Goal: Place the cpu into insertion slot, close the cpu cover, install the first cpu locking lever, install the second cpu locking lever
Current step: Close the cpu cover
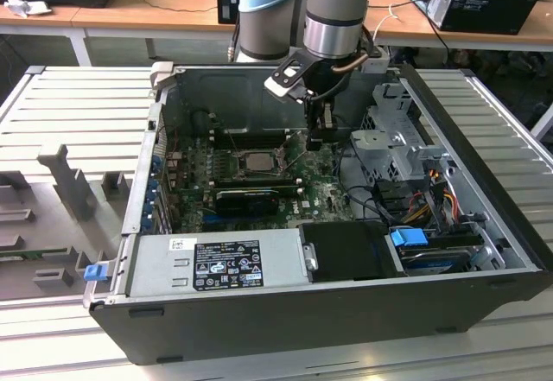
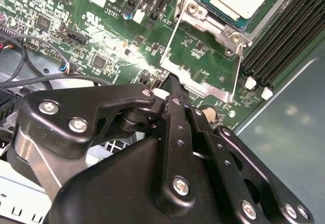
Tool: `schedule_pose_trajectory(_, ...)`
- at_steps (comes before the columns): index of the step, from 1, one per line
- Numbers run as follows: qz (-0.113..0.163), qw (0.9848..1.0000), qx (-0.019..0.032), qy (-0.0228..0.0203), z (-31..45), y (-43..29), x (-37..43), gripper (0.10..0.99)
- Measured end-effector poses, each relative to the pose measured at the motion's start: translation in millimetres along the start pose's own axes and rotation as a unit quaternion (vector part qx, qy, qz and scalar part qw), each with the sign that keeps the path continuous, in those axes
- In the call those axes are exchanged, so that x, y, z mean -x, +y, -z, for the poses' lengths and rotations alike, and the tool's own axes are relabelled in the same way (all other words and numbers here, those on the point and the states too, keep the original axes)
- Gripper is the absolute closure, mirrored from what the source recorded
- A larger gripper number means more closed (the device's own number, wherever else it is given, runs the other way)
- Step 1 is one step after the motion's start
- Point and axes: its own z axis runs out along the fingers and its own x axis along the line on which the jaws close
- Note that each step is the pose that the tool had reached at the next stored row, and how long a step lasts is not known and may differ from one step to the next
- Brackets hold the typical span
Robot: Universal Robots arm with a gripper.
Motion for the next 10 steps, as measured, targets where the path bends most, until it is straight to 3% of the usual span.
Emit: schedule_pose_trajectory(10,0.000,1.0000,0.0000,0.0000,0.2,-17.2,-0.1,0.980)
